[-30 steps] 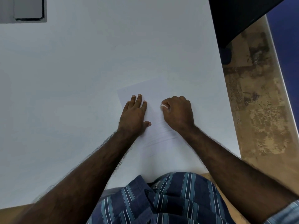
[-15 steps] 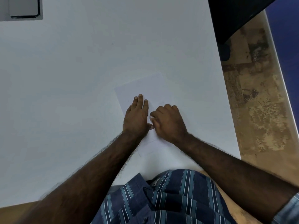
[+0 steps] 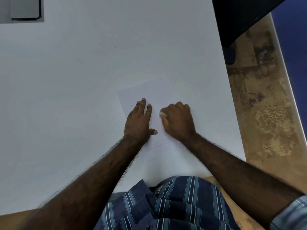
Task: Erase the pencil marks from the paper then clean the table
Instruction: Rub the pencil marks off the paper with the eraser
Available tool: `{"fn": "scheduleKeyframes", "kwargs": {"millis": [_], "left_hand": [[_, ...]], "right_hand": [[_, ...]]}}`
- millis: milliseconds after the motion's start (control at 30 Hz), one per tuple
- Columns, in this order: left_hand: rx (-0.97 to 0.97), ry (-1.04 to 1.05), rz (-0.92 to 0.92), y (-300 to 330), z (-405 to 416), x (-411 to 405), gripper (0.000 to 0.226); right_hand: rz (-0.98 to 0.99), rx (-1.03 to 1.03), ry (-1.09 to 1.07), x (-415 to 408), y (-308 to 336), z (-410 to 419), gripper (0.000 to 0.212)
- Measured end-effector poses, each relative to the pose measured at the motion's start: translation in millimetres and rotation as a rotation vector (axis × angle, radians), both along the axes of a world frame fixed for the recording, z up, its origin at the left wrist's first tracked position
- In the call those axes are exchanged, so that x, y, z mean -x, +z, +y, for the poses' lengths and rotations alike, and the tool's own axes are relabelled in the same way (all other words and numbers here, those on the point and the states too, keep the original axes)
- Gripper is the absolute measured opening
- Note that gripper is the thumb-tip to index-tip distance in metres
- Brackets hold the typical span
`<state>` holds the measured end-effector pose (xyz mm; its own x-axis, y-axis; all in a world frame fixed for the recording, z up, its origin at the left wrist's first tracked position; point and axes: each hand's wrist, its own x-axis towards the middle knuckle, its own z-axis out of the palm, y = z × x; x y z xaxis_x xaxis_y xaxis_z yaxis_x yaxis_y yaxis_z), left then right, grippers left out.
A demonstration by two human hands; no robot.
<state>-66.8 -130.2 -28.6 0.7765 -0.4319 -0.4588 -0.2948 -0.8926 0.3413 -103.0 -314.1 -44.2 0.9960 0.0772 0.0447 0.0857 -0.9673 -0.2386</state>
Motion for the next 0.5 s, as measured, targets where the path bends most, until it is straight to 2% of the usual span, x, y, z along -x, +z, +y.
{"fn": "scheduleKeyframes", "kwargs": {"millis": [67,133,267,300,500], "left_hand": [[-0.004,-0.002,-0.001,-1,-1,-1,0.110],[0.000,-0.009,0.003,-2,0,0,0.110],[0.035,-0.002,-0.021,-5,3,1,0.107],[0.030,-0.005,-0.025,-6,3,1,0.106],[-0.030,-0.024,-0.021,-7,3,2,0.105]], "right_hand": [[-0.004,-0.012,-0.199,-13,1,-13,0.019],[-0.001,-0.044,-0.235,-14,1,-8,0.020],[0.035,-0.051,0.134,14,-2,22,0.024],[0.033,-0.036,0.162,14,-3,19,0.025],[-0.004,-0.048,-0.280,-16,0,-8,0.018]]}}
